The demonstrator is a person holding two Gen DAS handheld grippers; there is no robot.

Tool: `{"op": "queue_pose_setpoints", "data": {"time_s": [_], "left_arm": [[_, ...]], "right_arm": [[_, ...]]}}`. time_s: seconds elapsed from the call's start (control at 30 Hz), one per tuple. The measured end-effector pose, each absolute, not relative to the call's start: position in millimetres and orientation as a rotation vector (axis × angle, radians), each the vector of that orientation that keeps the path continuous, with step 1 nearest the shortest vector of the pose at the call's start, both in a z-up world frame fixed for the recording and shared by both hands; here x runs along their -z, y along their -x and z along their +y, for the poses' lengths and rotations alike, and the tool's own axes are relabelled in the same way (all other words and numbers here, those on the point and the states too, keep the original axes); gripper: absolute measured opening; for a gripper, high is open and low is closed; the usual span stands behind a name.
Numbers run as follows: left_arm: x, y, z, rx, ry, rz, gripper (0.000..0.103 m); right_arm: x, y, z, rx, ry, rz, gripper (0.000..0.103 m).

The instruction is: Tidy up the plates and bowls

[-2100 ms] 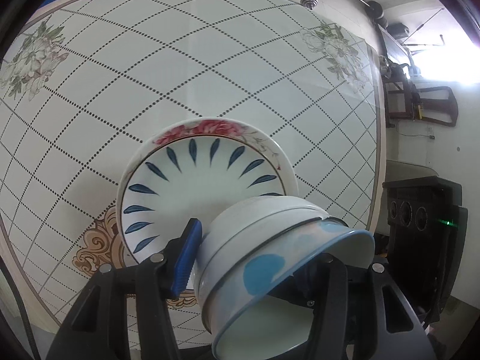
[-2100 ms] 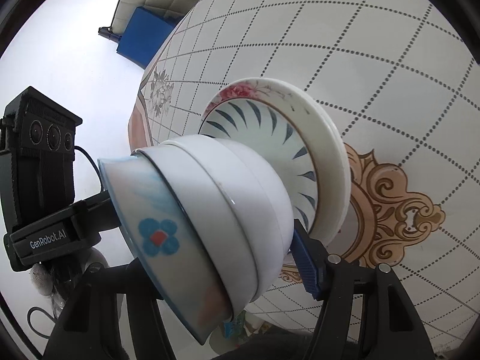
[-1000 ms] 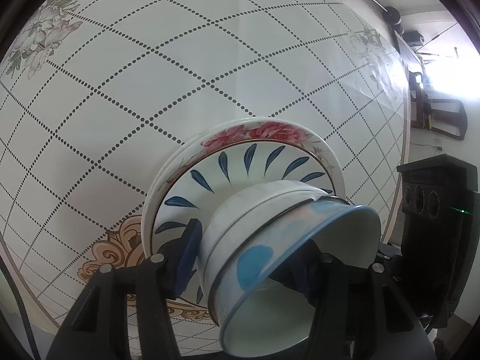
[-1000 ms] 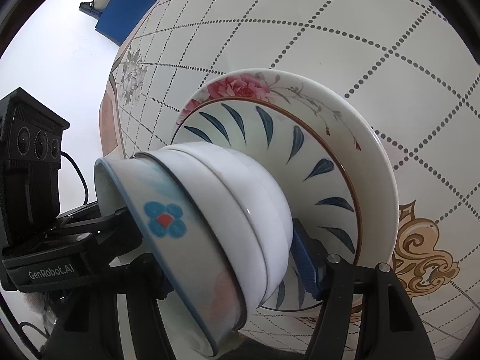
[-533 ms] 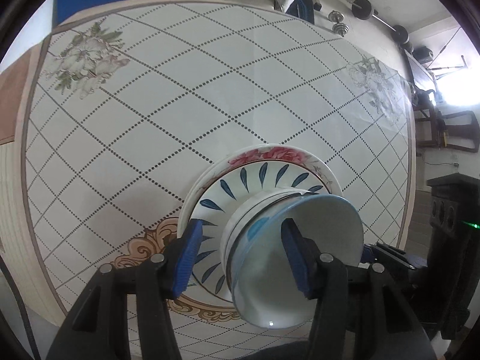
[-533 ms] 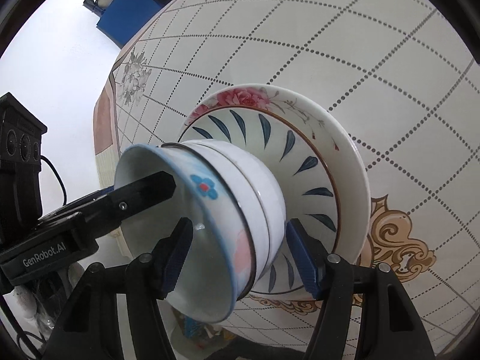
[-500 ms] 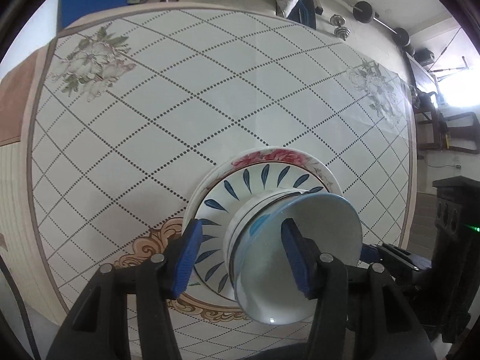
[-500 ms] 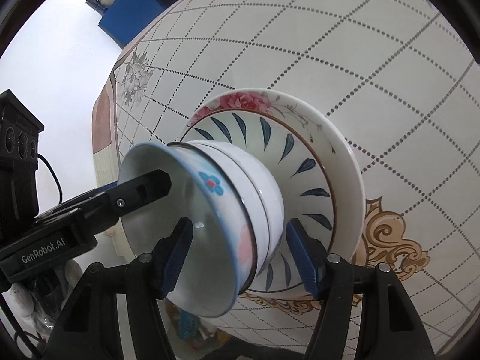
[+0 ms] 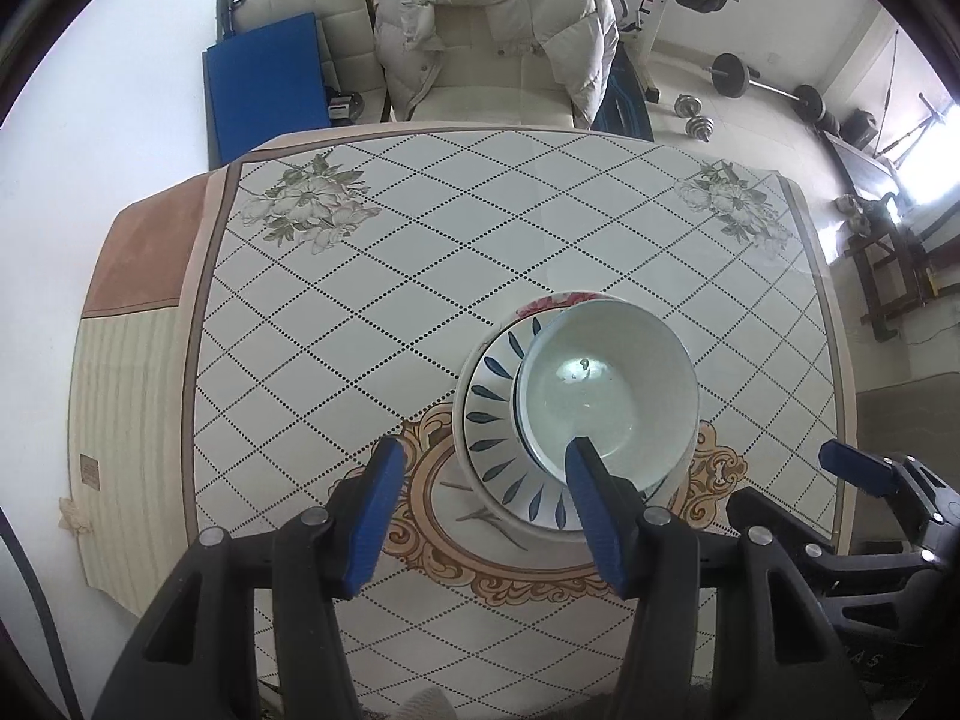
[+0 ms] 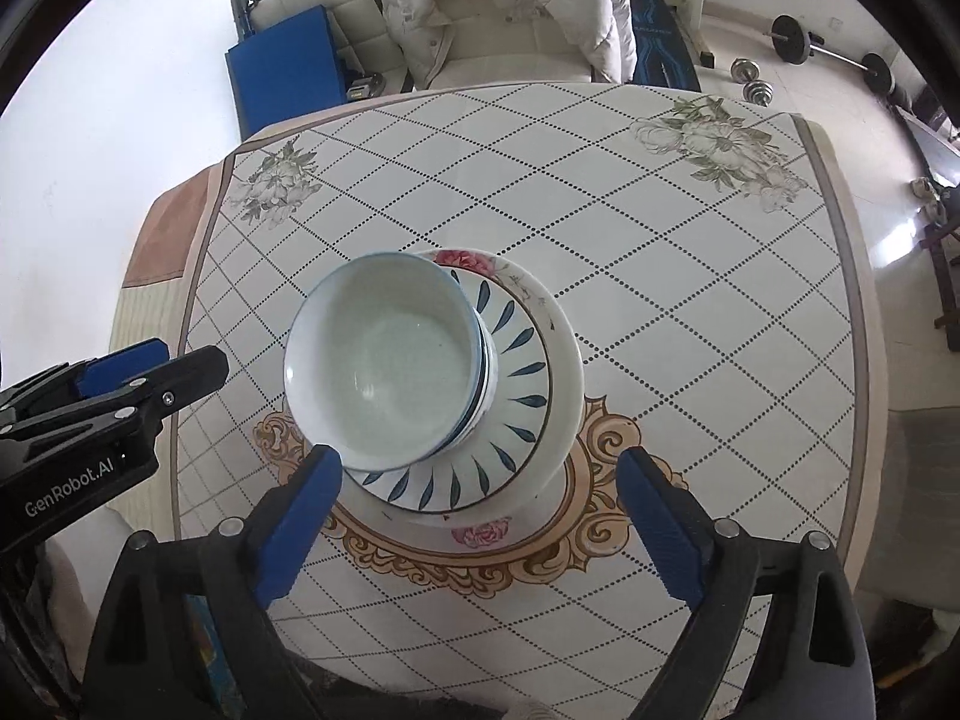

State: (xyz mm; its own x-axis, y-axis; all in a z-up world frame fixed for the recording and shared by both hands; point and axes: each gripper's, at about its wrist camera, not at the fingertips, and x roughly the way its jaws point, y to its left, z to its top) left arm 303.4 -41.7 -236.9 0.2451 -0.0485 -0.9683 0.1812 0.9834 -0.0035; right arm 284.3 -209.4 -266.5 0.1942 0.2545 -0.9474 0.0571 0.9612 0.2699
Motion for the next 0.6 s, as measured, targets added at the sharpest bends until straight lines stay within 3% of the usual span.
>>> {"op": "queue_pose_setpoints", "data": {"time_s": [0.03,0.1,0.2,0.33,0.4,0.6], "left_arm": [[232.3,-298.2,-40.1,0.159,-0.113,1.299,0.056],[221.1,-286.7,-36.8,0.158,-0.117,1.257,0.073],[205.7,-271.9,-32.8,0.173,-0.119,1.197,0.085],[187.2,-255.6,-27.5,0.172,-0.129,1.124,0.087],[178.1,-248.6,-24.0,0.173,-0.126,1.093,0.098],[157.0,-224.1,-15.0,0.199,-0.12,1.04,0.099]], "right_arm": [[260.4,-277.6,-210.7,-0.134,-0.272,1.366,0.097],[247.4,-264.5,-212.8,-0.116,-0.272,1.337,0.103],[224.2,-244.5,-208.6,-0.062,-0.215,1.271,0.103],[194.4,-222.7,-202.3,-0.017,-0.184,1.192,0.103],[181.2,-213.9,-199.6,0.013,-0.178,1.156,0.103],[147.6,-185.9,-191.7,0.076,-0.189,1.088,0.103]]}}
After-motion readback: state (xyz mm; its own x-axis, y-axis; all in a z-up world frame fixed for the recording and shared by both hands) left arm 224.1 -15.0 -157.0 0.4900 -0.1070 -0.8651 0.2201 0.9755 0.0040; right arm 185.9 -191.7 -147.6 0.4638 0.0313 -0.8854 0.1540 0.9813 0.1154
